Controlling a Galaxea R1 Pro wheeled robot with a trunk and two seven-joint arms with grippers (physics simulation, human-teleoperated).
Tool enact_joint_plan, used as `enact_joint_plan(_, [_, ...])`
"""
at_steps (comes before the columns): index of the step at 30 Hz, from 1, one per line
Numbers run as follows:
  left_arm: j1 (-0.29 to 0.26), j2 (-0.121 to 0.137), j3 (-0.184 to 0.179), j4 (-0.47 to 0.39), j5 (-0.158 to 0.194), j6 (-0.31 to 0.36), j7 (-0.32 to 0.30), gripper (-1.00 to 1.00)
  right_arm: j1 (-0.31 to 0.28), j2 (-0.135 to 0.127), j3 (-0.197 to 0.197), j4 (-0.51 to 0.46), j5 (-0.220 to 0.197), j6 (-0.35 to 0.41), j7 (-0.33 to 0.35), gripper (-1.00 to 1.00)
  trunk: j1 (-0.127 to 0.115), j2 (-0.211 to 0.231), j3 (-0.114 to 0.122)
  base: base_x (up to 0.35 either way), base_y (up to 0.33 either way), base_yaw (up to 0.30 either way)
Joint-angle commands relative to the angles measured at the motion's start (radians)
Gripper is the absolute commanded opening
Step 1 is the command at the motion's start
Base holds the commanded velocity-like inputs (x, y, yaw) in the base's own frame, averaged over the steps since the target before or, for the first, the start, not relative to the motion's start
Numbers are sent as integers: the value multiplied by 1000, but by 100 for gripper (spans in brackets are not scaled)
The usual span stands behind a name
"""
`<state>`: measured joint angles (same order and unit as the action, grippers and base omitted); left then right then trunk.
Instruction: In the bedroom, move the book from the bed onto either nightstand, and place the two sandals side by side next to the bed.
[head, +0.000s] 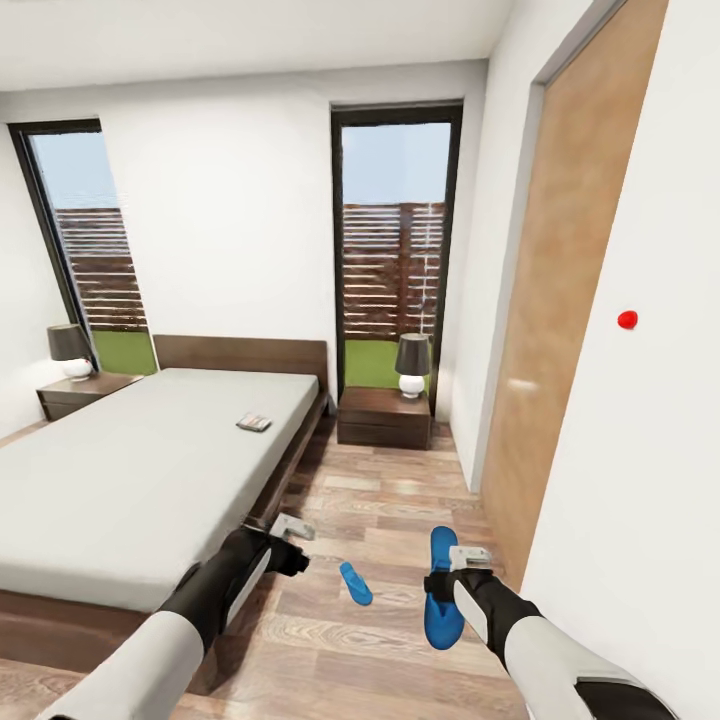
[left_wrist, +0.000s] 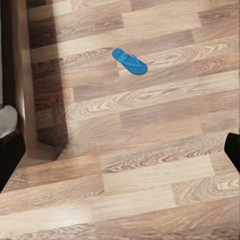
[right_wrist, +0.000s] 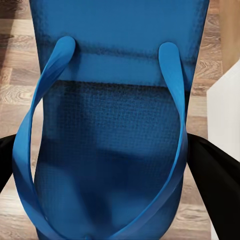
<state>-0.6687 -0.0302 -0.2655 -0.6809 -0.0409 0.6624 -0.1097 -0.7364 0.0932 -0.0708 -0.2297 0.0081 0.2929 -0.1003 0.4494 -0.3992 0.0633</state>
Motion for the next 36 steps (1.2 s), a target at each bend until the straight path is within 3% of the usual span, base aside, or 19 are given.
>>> enact_joint_plan(1, [-2, -2, 0, 46, -3, -23, 0, 100, 0, 1, -7, -2, 0, 5, -3, -100, 1, -1, 0, 133, 0, 0])
enact_joint_plan(4, [-5, -7, 1, 179, 2, -101, 11, 100, 0, 0, -7, -2, 0, 5, -3, -100, 1, -1, 0, 133, 0, 0])
enact_joint_plan(9, [-7, -8, 4, 271, 3, -186, 16, 100, 14, -1, -8, -5, 2, 4, -3, -100, 1, -1, 0, 133, 0, 0])
enact_joint_plan(17, [-5, -11, 4, 294, 6, -225, 20, 100, 36, -1, -6, -6, 2, 3, -3, -100, 1, -1, 0, 183, 0, 0])
enact_joint_plan(27, [1, -21, 10, 299, 12, -222, 30, 100, 47, -3, -6, -9, 2, 3, -3, -100, 1, -1, 0, 220, 0, 0])
enact_joint_plan(31, [4, -32, 13, 338, 67, -230, 29, 100, 50, -3, -5, -10, 2, 3, -3, -100, 1, -1, 0, 135, 0, 0])
enact_joint_plan(32, [5, -37, 13, 361, 100, -237, 29, 100, 50, -3, -5, -10, 2, 3, -3, -100, 1, -1, 0, 125, 0, 0])
enact_joint_plan(36, [6, -40, 12, 393, 147, -271, 31, 100, 50, -3, -4, -8, 1, -2, -3, -100, 1, -1, 0, 160, 0, 0])
